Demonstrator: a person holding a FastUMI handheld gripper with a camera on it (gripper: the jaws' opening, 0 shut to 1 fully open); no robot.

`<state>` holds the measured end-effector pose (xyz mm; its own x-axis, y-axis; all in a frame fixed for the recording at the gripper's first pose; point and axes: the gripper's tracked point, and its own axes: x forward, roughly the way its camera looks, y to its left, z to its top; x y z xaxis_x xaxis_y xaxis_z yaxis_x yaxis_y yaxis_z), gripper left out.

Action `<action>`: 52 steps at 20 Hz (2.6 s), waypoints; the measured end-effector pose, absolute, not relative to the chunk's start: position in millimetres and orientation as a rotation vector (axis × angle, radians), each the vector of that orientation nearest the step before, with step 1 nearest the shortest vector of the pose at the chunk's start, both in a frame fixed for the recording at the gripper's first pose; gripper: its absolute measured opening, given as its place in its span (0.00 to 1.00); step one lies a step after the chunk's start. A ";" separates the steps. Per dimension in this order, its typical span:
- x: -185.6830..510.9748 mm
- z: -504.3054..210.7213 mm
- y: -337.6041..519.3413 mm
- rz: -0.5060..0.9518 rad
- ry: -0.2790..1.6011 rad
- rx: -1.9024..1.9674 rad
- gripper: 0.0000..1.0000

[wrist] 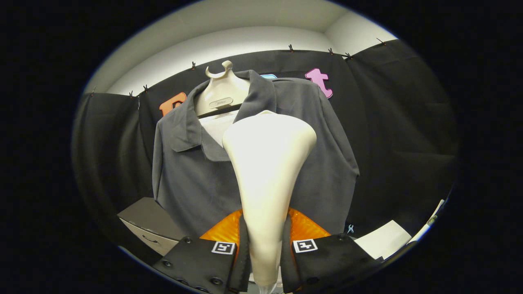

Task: Iron the clothes twice with a garment steamer, once on the left side and once on the right side.

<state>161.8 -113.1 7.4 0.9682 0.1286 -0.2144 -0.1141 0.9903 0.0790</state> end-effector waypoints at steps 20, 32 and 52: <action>212.4 -15.8 -134.9 0.095 0.258 0.064 0.38; 196.0 -80.1 -129.6 0.118 0.363 0.081 0.38; 155.5 -197.8 -139.4 0.108 0.540 0.121 0.38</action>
